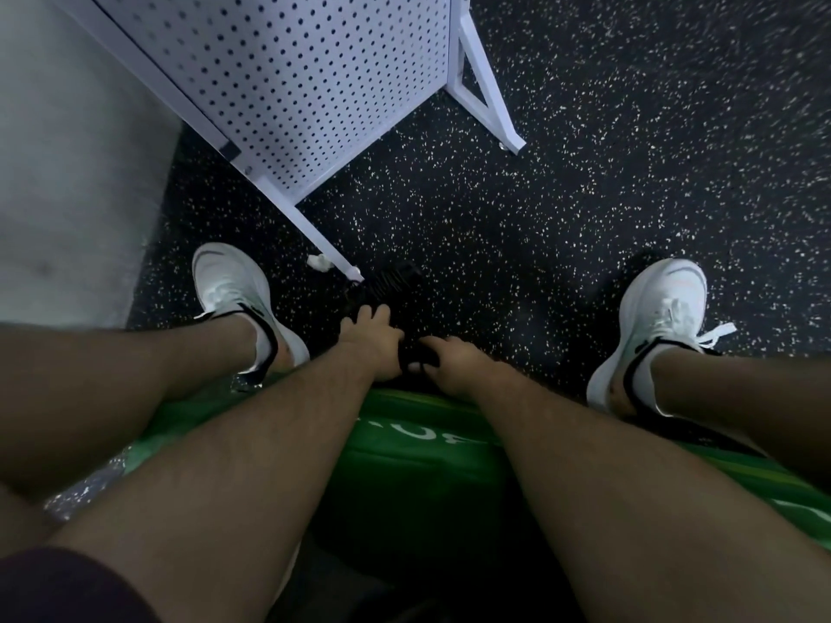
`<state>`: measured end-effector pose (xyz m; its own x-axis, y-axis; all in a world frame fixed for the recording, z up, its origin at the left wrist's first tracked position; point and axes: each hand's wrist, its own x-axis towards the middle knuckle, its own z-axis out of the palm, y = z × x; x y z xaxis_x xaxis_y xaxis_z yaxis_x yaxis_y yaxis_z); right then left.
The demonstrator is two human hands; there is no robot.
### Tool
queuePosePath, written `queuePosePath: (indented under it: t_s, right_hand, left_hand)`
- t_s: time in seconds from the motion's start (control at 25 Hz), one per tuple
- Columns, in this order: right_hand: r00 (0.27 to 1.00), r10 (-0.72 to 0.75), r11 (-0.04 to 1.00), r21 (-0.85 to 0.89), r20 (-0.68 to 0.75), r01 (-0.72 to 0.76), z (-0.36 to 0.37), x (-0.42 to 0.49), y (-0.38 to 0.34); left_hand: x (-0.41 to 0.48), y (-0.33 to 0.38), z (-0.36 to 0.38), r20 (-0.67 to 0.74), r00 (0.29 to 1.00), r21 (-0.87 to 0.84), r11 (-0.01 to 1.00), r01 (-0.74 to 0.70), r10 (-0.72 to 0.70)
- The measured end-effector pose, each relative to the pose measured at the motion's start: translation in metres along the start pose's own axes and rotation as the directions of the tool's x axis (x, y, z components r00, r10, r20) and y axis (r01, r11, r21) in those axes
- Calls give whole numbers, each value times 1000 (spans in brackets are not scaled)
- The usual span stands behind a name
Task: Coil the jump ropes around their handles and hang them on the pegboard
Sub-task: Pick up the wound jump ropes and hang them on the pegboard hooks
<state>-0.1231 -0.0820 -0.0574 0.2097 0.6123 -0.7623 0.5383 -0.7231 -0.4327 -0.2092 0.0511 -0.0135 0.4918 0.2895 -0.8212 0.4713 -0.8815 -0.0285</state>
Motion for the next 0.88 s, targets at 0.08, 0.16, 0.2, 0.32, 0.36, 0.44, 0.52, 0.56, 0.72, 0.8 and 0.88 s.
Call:
queuePosePath:
  t_s: [0.08, 0.16, 0.2, 0.32, 0.36, 0.44, 0.52, 0.56, 0.72, 0.8, 0.88]
  right_hand:
    - [1000, 24, 996, 92, -13, -22, 1, 7, 3]
    - [999, 18, 987, 160, -39, -12, 2, 12, 6]
    - [998, 15, 982, 188, -59, -4, 3, 12, 7]
    - [991, 26, 977, 212, -132, 3, 0, 8, 12]
    - [985, 28, 978, 210, -168, 8, -6, 4, 13]
    - [964, 38, 981, 193, -262, 14, -24, -7, 16]
    - [940, 65, 984, 180, -335, -4, -45, -18, 19]
    - [933, 85, 980, 197, -349, -16, -54, -25, 20]
    - [920, 182, 950, 305, -348, -73, -78, -45, 30]
    - [901, 215, 932, 355, -376, -74, -84, -51, 34]
    - [876, 228, 916, 398, -425, -46, -91, -57, 34]
  left_hand:
    - [0, -1, -1, 45, 997, -94, 993, 67, -63]
    - [-1, -1, -1, 92, 990, -147, 982, 118, -105]
    - [-2, -1, -2, 101, 989, -158, 980, 121, -106]
    - [-6, -2, -8, 24, 997, -213, 974, 81, -78]
    - [-7, -2, -10, -21, 997, -236, 970, 63, -70]
    - [-7, -1, -14, -112, 992, -296, 955, 22, -58]
    - [-5, 3, -17, -197, 979, -372, 928, -34, -44]
    - [-4, 5, -18, -246, 969, -401, 913, -75, -28]
    - [0, 21, -24, -386, 923, -492, 844, -215, 10]
    - [1, 32, -30, -407, 912, -487, 832, -266, 54]
    - [1, 44, -37, -441, 888, -426, 841, -335, 130]
